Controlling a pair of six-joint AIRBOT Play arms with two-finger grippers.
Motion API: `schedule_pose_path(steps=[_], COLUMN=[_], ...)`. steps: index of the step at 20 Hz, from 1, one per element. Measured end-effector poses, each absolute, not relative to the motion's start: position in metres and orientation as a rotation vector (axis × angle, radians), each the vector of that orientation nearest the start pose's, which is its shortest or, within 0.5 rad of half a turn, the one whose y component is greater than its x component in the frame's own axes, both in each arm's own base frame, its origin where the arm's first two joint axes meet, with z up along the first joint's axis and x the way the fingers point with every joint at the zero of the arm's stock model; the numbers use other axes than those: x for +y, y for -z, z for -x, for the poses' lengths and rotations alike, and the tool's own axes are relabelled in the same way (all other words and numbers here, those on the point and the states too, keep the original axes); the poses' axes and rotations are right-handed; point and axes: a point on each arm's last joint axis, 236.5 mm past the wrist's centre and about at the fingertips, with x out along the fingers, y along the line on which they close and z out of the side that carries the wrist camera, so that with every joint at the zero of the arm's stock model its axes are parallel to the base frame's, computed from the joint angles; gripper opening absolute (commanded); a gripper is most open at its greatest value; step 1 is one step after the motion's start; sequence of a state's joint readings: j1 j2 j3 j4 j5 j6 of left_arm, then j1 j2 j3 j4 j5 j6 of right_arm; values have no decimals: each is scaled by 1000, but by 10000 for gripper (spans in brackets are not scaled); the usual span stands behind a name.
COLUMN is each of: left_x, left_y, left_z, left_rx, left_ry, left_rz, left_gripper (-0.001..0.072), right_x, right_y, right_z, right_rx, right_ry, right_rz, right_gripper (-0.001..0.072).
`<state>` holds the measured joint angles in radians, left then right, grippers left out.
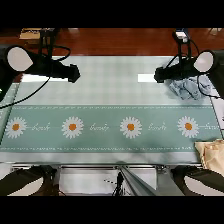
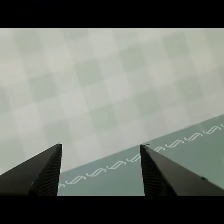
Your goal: Fold the shirts.
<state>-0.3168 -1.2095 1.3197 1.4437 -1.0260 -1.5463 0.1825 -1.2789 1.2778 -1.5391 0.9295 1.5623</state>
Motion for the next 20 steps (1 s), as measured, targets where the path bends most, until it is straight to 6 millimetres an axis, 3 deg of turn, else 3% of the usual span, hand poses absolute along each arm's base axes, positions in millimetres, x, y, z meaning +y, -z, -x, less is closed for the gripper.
schedule_pose_path(steps=[1,3,6,10,13,16,20], left_x=[-162,-162,-156,-149,-147,-146,-146], left_y=[-118,-123,-127,-128,-128,-129,-129], left_z=[-413,-422,-435,-442,-443,-444,-444], left_rx=[904,861,805,780,776,771,771], left_ry=[376,377,357,339,332,331,330], left_rz=[-55,-69,-125,-176,-188,-192,-194], left_gripper=[575,699,704,703,702,701,700], right_x=[79,53,-17,-125,-173,-191,-177], right_y=[-86,-103,-116,-82,-47,-9,49], right_z=[-460,-484,-510,-508,-498,-492,-490], right_rx=[876,759,661,694,733,791,909], right_ry=[-160,-73,119,366,461,496,473], right_rz=[112,203,216,-37,-236,-364,-468], right_gripper=[564,563,593,593,593,593,572])
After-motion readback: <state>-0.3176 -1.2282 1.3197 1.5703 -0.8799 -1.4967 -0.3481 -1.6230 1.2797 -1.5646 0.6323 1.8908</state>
